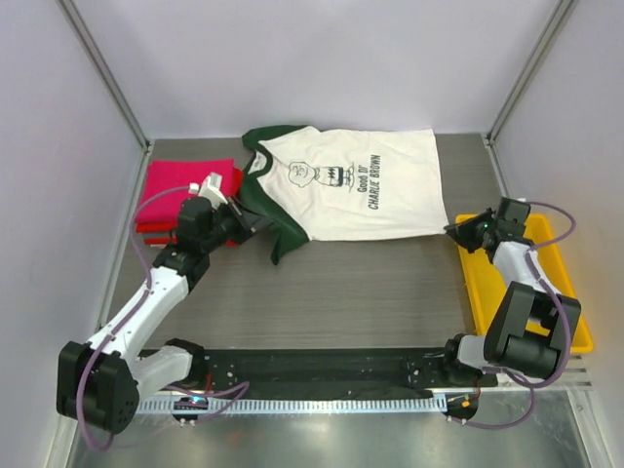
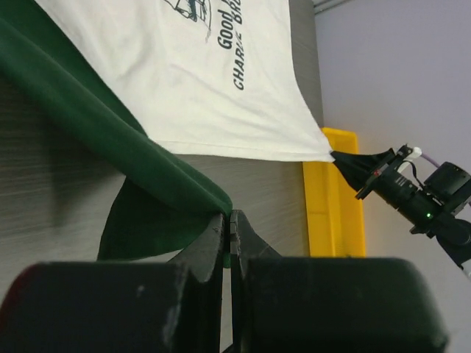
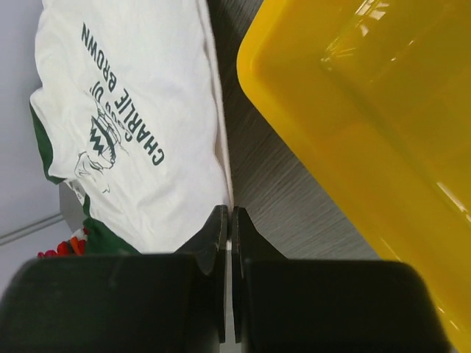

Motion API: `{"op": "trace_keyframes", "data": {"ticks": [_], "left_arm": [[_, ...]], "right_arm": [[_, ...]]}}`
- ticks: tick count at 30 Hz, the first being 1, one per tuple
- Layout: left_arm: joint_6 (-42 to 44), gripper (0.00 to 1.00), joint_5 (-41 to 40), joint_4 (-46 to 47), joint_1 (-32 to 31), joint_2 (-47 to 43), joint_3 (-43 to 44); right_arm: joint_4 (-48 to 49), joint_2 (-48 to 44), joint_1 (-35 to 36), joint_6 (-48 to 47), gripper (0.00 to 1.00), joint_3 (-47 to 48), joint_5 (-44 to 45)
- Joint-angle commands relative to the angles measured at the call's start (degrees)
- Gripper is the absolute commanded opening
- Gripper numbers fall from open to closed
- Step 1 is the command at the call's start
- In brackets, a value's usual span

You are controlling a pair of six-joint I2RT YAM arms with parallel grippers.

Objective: Fold and stack the t-shirts
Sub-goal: Flatten the tshirt out, then fold the tshirt

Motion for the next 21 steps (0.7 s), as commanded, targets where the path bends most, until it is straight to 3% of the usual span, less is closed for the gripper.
{"op": "trace_keyframes", "data": {"ticks": [1, 12, 21], "left_arm": [[3.47, 0.0, -3.22, -2.93, -1.13, -4.97, -0.43], [4.17, 0.0, -7.53, -15.07, -1.13, -13.76, -1.66], [4.0, 0.0, -7.71, -25.01, -1.13, -23.25, -0.78]], "right_arm": [[-1.8, -5.24, -3.82, -3.18, 0.01, -0.84, 1.58], [-8.48, -7.01, -5.15, -10.48, 0.01, -2.51, -3.16], [-16.29, -14.29, -5.15, -15.31, 0.01, -3.21, 0.87]]}}
